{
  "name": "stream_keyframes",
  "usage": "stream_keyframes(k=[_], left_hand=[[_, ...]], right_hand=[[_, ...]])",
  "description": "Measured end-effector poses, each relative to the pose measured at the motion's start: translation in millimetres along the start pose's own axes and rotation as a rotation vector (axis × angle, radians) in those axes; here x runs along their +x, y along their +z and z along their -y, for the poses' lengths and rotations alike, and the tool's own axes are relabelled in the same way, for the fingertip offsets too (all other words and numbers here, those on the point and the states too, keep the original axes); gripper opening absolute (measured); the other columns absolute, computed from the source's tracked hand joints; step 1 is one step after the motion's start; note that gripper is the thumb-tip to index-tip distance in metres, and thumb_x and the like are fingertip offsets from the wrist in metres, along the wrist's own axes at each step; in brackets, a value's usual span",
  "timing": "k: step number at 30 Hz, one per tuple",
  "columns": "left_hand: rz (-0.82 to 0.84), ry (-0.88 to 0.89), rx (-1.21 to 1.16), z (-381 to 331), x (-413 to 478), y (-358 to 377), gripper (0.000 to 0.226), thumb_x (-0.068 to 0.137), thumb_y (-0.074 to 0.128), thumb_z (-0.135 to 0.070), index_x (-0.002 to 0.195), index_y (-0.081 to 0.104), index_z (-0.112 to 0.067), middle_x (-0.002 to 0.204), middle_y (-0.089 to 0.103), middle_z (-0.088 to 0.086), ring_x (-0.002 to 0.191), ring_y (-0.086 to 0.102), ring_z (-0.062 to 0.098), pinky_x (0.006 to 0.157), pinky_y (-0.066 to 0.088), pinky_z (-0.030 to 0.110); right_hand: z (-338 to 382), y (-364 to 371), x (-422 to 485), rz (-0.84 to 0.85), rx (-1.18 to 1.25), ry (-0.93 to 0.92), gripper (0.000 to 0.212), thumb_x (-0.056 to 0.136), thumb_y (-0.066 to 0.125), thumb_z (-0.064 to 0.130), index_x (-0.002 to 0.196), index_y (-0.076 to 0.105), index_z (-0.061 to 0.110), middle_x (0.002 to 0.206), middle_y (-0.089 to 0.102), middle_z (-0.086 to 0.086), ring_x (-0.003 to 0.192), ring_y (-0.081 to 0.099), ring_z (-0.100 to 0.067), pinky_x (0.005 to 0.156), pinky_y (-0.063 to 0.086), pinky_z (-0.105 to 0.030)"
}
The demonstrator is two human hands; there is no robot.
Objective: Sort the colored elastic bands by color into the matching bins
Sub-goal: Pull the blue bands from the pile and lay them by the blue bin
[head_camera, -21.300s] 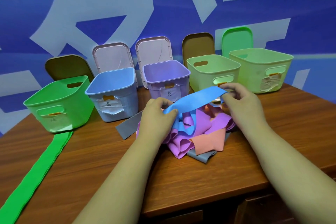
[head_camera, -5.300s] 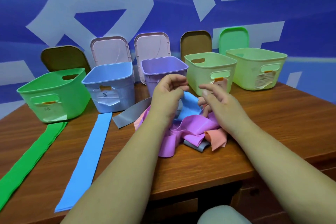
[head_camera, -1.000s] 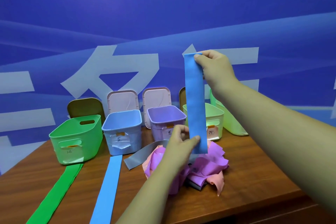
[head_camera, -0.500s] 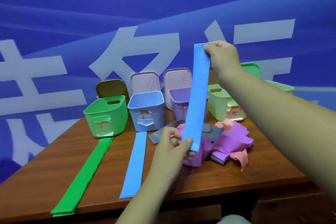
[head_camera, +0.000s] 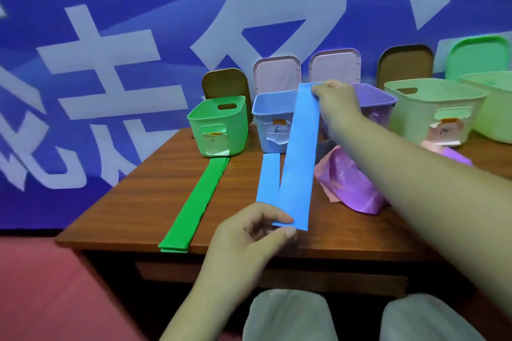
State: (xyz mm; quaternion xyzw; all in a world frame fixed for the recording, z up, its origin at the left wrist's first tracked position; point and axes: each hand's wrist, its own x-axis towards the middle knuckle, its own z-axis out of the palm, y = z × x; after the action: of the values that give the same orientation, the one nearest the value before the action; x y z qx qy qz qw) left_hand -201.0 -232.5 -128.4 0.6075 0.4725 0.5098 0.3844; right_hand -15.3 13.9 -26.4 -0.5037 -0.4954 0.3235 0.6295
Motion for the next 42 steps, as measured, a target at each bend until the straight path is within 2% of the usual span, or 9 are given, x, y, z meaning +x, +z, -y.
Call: stream_keyframes(k=[4, 7, 9, 13, 18, 26, 31, 35, 42], left_hand=[[-0.069, 0.155, 0.245, 11, -2, -13, 0.017, 0.087, 0.084, -0.014, 0.082, 0.078, -0.030, 0.089, 0.073, -0.007, 0.086, 0.069, 0.013, 0.077, 0.050, 0.021], [-0.106, 0.220, 0.360, 19, 3, -22, 0.018, 0.084, 0.087, -0.024, 0.083, 0.079, -0.040, 0.096, 0.062, -0.011, 0.093, 0.063, 0.017, 0.077, 0.051, 0.030], [-0.119, 0.247, 0.428, 24, 5, -27, 0.012, 0.083, 0.084, -0.032, 0.084, 0.077, -0.042, 0.102, 0.058, -0.013, 0.103, 0.061, 0.020, 0.081, 0.052, 0.035], [-0.101, 0.258, 0.458, 34, 10, -35, 0.019, 0.088, 0.082, -0.019, 0.086, 0.074, -0.036, 0.107, 0.060, -0.014, 0.112, 0.058, 0.020, 0.079, 0.050, 0.022], [-0.077, 0.293, 0.505, 45, 15, -37, 0.018, 0.090, 0.082, -0.016, 0.089, 0.073, -0.031, 0.098, 0.067, -0.015, 0.101, 0.062, 0.020, 0.082, 0.050, 0.034], [-0.089, 0.292, 0.496, 54, 15, -37, 0.017, 0.089, 0.083, -0.016, 0.091, 0.075, -0.031, 0.099, 0.066, -0.017, 0.104, 0.065, 0.016, 0.086, 0.050, 0.029], [-0.081, 0.333, 0.587, 60, 13, -39, 0.013, 0.090, 0.081, -0.022, 0.094, 0.074, -0.032, 0.100, 0.064, -0.020, 0.104, 0.063, 0.013, 0.084, 0.050, 0.028], [-0.083, 0.336, 0.608, 63, 13, -40, 0.011, 0.091, 0.081, -0.024, 0.095, 0.073, -0.031, 0.100, 0.064, -0.019, 0.104, 0.062, 0.014, 0.083, 0.049, 0.027], [-0.060, 0.326, 0.625, 63, 13, -40, 0.010, 0.091, 0.079, -0.026, 0.095, 0.073, -0.032, 0.100, 0.064, -0.019, 0.104, 0.061, 0.013, 0.084, 0.048, 0.027]], right_hand=[[-30, 31, -3, 0.028, -0.035, 0.021, 0.011, 0.093, 0.063, 0.016, 0.100, 0.071, 0.019, 0.086, 0.066, 0.001, 0.071, 0.058, -0.013, 0.054, 0.046, -0.016], [-51, 49, -6, 0.057, -0.132, -0.009, 0.009, 0.095, 0.062, 0.021, 0.098, 0.070, 0.024, 0.094, 0.068, 0.004, 0.082, 0.061, -0.016, 0.069, 0.049, -0.026], [-62, 59, -9, 0.070, -0.203, -0.011, 0.009, 0.098, 0.059, 0.023, 0.100, 0.068, 0.025, 0.099, 0.069, 0.003, 0.086, 0.062, -0.019, 0.063, 0.047, -0.025], [-80, 75, -10, 0.088, -0.321, 0.027, 0.022, 0.101, 0.048, 0.016, 0.115, 0.065, 0.018, 0.111, 0.067, -0.005, 0.095, 0.060, -0.025, 0.064, 0.041, -0.026], [-94, 85, -11, 0.100, -0.436, 0.013, 0.028, 0.106, 0.049, 0.018, 0.131, 0.059, 0.011, 0.128, 0.066, -0.011, 0.116, 0.061, -0.031, 0.080, 0.039, -0.027], [-115, 94, -17, 0.107, -0.448, -0.001, 0.021, 0.103, 0.048, 0.022, 0.117, 0.063, 0.017, 0.116, 0.067, -0.005, 0.097, 0.057, -0.022, 0.076, 0.040, -0.029], [-122, 96, -16, 0.134, -0.486, 0.019, 0.020, 0.102, 0.049, 0.026, 0.115, 0.063, 0.020, 0.110, 0.067, -0.003, 0.094, 0.058, -0.022, 0.062, 0.037, -0.029], [-125, 98, -16, 0.164, -0.550, -0.010, 0.019, 0.099, 0.053, 0.028, 0.112, 0.066, 0.022, 0.105, 0.067, -0.001, 0.098, 0.060, -0.024, 0.076, 0.043, -0.032], [-126, 97, -18, 0.176, -0.573, -0.022, 0.020, 0.094, 0.055, 0.023, 0.107, 0.070, 0.020, 0.107, 0.072, 0.000, 0.101, 0.063, -0.025, 0.077, 0.043, -0.031]])
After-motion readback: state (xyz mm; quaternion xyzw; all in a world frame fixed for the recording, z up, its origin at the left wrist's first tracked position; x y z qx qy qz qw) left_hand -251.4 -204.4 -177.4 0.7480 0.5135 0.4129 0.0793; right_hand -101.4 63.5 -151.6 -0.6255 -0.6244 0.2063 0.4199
